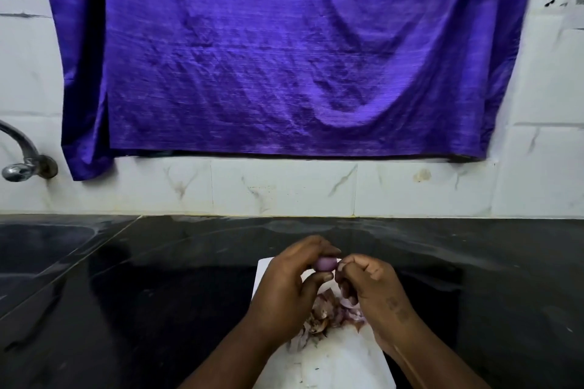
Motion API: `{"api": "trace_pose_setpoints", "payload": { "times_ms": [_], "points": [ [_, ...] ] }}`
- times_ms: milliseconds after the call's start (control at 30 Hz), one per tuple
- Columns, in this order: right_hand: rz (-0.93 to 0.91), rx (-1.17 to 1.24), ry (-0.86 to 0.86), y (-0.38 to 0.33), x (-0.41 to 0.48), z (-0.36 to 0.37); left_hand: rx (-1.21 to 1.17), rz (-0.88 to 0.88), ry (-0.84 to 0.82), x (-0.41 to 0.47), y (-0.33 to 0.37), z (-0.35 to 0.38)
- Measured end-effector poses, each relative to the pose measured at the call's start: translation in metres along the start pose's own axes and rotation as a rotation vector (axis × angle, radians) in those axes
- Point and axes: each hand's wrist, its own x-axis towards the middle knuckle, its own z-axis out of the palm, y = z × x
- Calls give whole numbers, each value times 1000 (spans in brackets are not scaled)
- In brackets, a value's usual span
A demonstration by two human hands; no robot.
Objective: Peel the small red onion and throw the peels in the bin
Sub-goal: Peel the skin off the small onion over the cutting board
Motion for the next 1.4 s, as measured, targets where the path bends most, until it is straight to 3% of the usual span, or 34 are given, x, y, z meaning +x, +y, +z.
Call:
{"api": "trace_pose_setpoints", "payload": {
  "times_ms": [133, 233, 633, 733, 867, 967, 1133, 1300, 1400],
  "points": [
    [-289, -387, 20, 3, 2, -8, -96, -119, 64, 0, -4, 5],
    [-384, -524, 39, 8, 3, -13, -67, -162, 73, -2, -4, 5],
    [-477, -520, 73, 6, 0, -9, -25, -200, 77, -3, -3, 6],
    [-537, -508, -58, 5, -11, 2, 94, -319, 183, 3, -29, -10],
    [-512, -458, -40, 13, -7, 2, -225, -420, 176, 0, -36, -9],
    [-542, -621, -79, 25, -2, -2, -538, -516, 234, 4, -26, 1],
    [-536, -641, -86, 29, 3, -9, -636, -599, 239, 6, -19, -7],
    [-377, -636, -84, 21, -4, -4, -555, -603, 208, 6, -17, -8],
    [-271, -427, -35, 13, -5, 0, -571, -563, 173, 5, -12, -6]
  ]
}}
